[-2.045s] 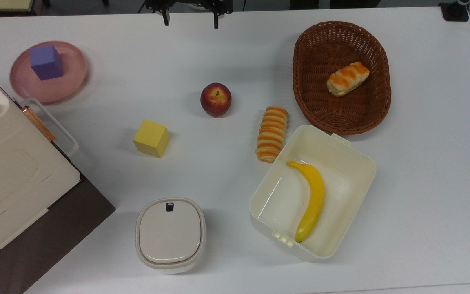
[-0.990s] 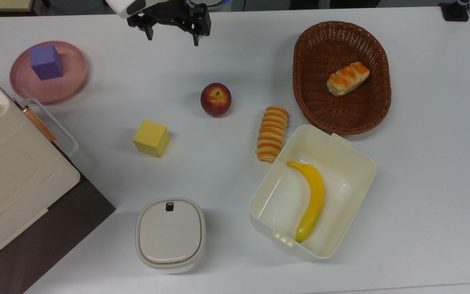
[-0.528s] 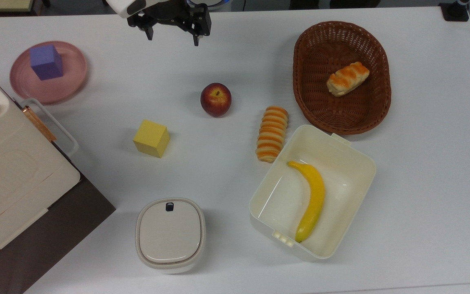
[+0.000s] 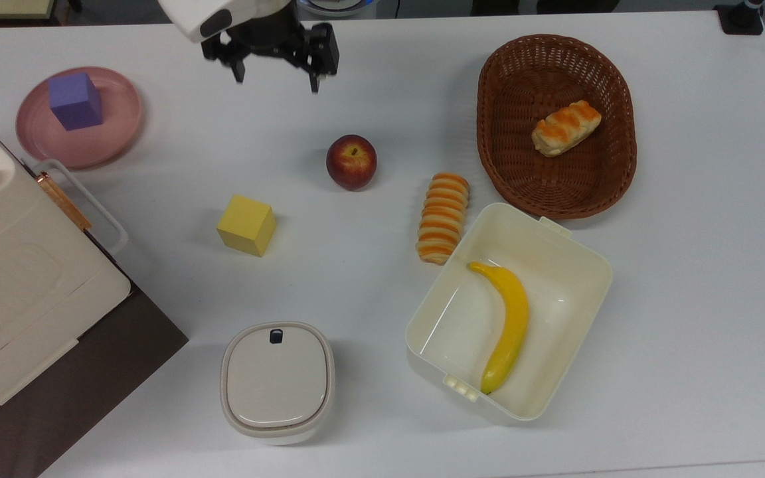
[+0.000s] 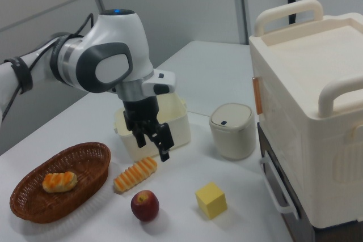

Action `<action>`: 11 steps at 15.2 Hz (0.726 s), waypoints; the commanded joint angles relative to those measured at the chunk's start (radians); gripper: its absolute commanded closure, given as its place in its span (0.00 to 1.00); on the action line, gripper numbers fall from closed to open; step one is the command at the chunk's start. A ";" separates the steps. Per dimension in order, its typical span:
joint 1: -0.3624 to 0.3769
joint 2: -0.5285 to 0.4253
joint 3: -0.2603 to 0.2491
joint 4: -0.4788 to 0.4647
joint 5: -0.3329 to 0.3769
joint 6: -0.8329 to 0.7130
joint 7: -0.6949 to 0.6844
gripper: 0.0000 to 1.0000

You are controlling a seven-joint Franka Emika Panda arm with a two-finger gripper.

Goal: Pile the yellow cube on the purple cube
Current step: 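Move the open gripper down toward the yellow cube, then close the gripper on the yellow cube and lift it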

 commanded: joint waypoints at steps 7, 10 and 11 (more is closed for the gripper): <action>0.002 0.201 -0.019 -0.002 -0.012 0.255 -0.009 0.00; -0.021 0.261 -0.051 -0.002 -0.013 0.332 -0.010 0.00; -0.027 0.276 -0.052 -0.001 -0.019 0.350 -0.010 0.00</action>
